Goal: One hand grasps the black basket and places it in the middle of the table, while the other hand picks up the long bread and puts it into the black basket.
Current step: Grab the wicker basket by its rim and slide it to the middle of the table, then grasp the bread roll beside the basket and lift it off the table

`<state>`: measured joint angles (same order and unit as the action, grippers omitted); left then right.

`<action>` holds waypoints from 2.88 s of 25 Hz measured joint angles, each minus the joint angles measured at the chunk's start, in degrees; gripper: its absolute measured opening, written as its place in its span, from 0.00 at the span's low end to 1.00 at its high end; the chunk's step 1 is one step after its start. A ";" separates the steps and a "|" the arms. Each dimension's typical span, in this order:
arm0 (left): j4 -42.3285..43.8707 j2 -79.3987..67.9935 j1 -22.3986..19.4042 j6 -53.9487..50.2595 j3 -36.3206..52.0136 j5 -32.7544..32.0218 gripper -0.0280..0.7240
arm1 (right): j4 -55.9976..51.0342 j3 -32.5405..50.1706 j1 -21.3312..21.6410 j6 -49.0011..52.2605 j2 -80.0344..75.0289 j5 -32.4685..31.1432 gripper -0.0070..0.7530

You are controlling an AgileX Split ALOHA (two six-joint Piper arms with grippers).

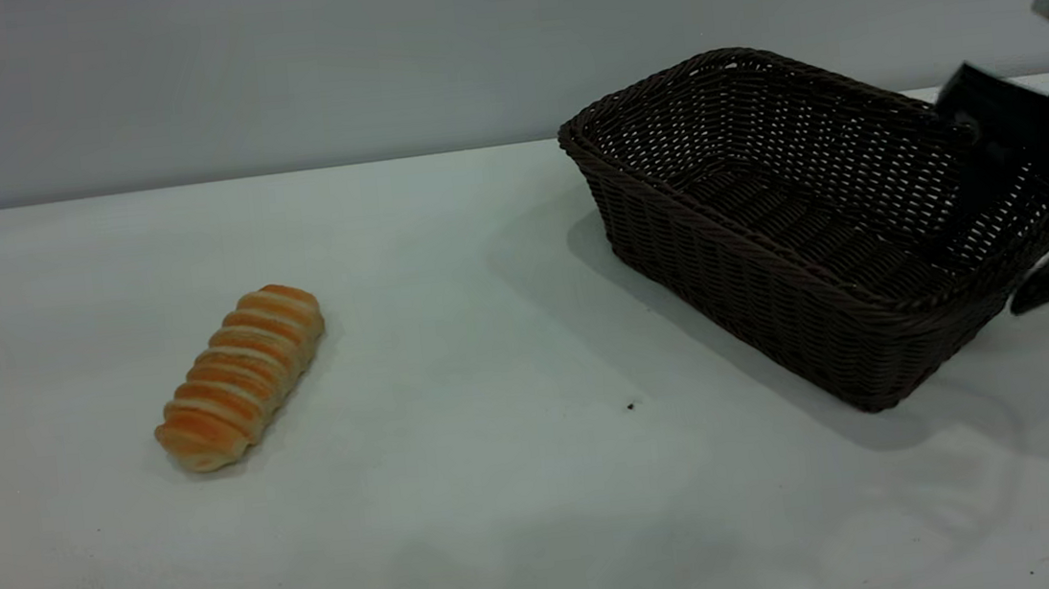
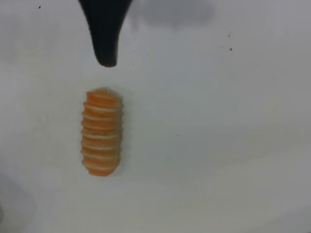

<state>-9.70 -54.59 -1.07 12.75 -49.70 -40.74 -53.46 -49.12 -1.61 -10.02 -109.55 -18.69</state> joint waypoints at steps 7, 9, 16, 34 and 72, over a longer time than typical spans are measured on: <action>-0.11 0.00 0.00 0.00 0.00 0.12 0.82 | -2.89 -1.38 1.61 1.53 -6.02 4.10 0.60; -0.11 0.00 0.00 0.00 0.00 0.38 0.82 | -3.00 -2.31 1.63 1.58 -6.95 3.74 0.46; -0.11 0.00 0.00 0.00 0.00 0.69 0.82 | -0.07 -6.82 1.74 -0.84 -8.03 -1.73 0.13; -1.59 -4.74 0.00 0.05 0.00 1.41 0.82 | 22.75 -31.57 -6.46 -7.03 -15.53 -22.64 0.13; -19.63 -78.37 5.34 20.56 -25.16 21.89 0.65 | 32.88 -19.40 -5.38 -9.65 50.42 -52.37 0.71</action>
<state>-29.33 -132.96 4.26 33.31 -74.86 -18.85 -20.58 -68.52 -6.99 -19.68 -59.13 -71.07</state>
